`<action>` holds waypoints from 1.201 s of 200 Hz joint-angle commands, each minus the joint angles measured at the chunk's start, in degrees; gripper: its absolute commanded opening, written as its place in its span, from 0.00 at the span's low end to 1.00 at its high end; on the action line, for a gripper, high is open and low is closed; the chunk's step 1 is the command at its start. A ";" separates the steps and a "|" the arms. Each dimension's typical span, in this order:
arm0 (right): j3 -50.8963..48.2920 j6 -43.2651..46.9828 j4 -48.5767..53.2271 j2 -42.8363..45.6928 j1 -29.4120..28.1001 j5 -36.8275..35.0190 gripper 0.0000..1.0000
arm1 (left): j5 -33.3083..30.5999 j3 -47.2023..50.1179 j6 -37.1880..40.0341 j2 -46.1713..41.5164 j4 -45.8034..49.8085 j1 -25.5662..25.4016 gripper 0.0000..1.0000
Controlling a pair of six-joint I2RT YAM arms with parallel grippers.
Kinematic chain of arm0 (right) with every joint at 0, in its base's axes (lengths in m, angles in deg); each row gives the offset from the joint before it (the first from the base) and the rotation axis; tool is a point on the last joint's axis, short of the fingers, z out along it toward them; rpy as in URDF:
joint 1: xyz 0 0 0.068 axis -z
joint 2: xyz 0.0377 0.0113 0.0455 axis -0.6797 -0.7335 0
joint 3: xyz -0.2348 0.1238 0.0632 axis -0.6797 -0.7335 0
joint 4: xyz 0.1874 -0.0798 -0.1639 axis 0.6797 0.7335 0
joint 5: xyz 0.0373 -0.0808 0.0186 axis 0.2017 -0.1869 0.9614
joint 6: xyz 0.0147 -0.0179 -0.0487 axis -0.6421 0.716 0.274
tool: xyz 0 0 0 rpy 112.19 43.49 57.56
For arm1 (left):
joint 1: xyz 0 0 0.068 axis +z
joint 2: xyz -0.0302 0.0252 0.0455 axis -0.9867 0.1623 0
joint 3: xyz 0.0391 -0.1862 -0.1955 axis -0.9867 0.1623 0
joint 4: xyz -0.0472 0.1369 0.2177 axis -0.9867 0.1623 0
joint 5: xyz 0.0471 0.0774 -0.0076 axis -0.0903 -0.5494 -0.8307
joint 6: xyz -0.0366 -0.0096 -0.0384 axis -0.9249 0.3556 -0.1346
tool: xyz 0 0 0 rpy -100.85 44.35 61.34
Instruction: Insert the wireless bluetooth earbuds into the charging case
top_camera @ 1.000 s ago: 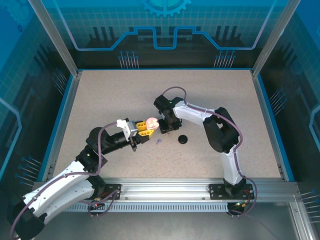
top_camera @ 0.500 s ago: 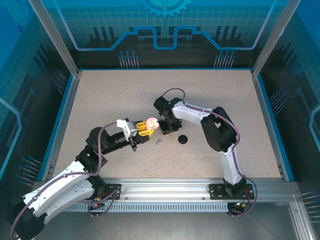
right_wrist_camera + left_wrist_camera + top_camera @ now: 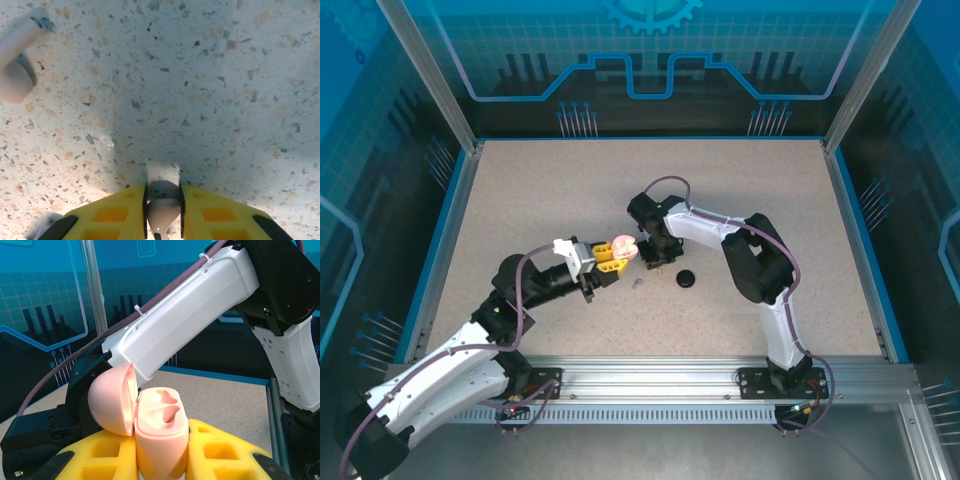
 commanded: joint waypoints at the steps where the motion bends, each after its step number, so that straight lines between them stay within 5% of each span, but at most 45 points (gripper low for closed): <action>1: -1.35 -0.72 0.53 3.69 -0.09 1.62 0.22 | -1.45 0.88 1.13 -0.91 -0.45 -0.49 0.12; 143: -17.79 -9.84 -12.11 44.33 3.29 0.41 0.22 | -8.38 5.22 -3.26 11.24 -17.44 -0.52 0.07; 240: -24.62 -19.91 -25.07 57.79 1.66 2.65 0.21 | -9.46 1.76 -3.01 24.06 -26.65 -1.96 0.06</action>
